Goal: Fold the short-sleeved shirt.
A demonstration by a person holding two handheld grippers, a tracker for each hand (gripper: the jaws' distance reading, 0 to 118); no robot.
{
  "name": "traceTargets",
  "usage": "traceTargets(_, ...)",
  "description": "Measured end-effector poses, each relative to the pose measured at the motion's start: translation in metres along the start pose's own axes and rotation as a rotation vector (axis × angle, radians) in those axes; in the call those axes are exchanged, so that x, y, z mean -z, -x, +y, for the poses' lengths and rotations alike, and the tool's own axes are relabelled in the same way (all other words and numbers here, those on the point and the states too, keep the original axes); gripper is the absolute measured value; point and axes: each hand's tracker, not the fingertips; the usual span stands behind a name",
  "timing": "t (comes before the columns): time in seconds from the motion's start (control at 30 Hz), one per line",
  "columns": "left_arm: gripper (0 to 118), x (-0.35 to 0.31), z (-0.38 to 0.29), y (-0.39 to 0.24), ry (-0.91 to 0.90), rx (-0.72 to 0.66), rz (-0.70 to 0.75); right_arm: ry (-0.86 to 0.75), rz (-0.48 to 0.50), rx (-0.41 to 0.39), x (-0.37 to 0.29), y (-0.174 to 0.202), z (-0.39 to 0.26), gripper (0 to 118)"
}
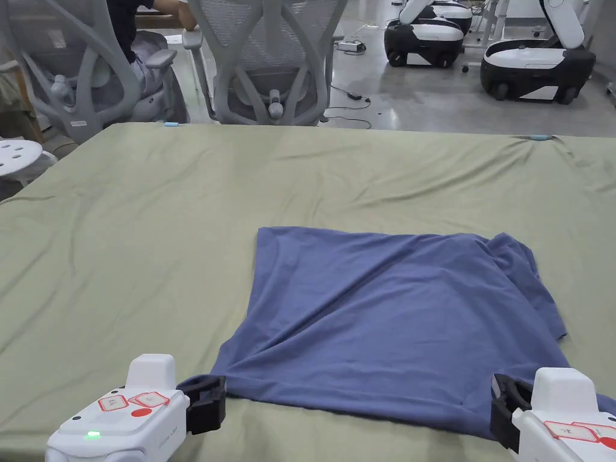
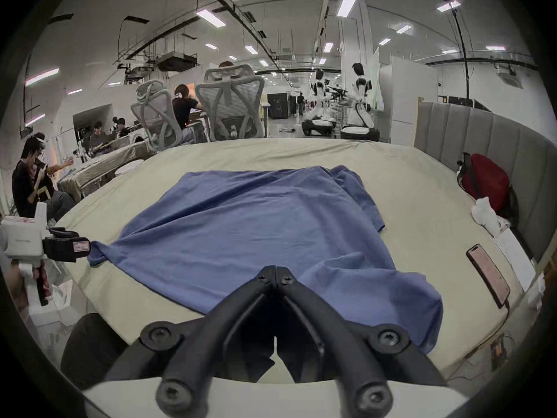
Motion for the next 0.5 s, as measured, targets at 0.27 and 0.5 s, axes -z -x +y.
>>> traceTargets(0.27,0,0.014,-0.002,-0.012,0.094,0.019,0.036,0.007,-0.098,-0.003,-0.017,-0.038,0.003,0)
traceTargets(0.5,0,-0.017,0.006,-0.030,0.041,0.076,0.039,0.096,-0.226,0.052,-0.037,-0.098,-0.003,2)
